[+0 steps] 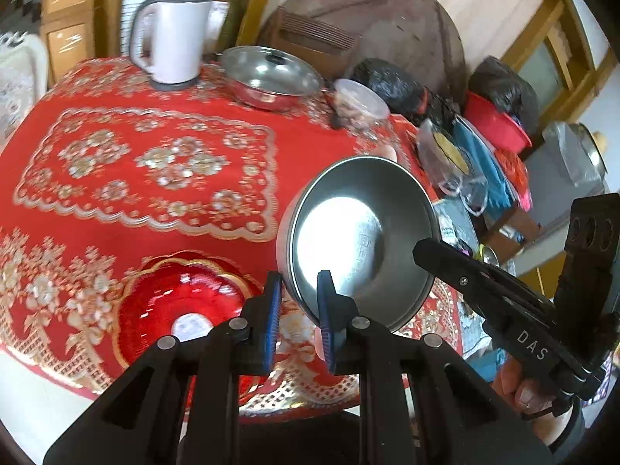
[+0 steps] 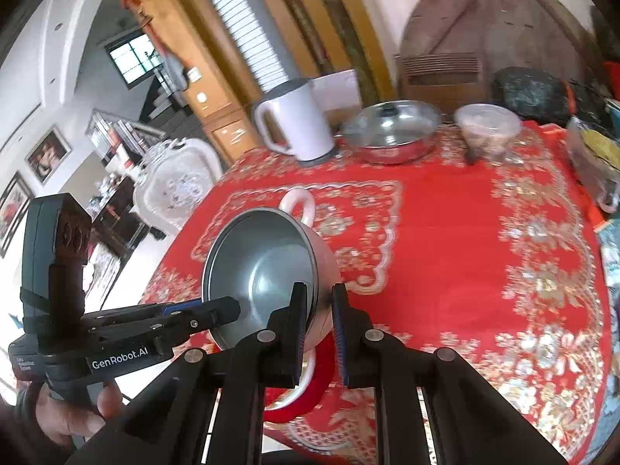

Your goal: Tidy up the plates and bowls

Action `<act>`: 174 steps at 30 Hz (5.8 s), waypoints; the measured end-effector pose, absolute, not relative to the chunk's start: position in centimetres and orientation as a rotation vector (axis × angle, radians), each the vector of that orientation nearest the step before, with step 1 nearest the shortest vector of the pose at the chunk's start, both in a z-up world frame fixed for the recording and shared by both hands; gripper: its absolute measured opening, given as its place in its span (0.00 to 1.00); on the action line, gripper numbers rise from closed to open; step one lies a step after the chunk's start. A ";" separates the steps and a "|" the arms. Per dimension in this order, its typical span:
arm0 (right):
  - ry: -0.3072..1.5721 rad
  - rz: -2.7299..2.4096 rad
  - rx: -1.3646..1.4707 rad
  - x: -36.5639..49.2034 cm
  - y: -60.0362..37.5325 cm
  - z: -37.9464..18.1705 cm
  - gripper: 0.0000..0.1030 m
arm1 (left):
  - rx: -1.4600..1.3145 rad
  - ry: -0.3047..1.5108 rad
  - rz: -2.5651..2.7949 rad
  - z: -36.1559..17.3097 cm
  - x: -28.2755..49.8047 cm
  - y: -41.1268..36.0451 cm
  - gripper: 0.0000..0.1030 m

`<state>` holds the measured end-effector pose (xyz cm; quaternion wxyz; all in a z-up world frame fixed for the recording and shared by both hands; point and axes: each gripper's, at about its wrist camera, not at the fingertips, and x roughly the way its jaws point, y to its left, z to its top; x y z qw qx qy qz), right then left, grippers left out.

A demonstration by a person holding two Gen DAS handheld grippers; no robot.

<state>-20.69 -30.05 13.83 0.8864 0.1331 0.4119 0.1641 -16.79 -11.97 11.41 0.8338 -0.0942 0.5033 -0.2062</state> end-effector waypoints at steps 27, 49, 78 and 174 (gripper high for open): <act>1.154 0.497 0.294 -19.2 -20.4 3.6 0.14 | -0.249 1.321 -0.277 0.7 -19.1 -3.3 0.15; 1.167 0.475 0.314 -18.2 -21.1 2.2 0.17 | -0.273 1.326 -0.253 -0.3 -18.1 -3.3 0.17; 0.852 0.186 0.284 -26.1 -32.2 6.6 0.38 | -0.151 0.952 -0.211 7.6 -16.3 -11.2 0.49; 0.916 0.326 0.183 -24.9 -31.7 5.3 0.63 | 0.074 1.051 0.042 6.7 -19.8 -14.6 0.73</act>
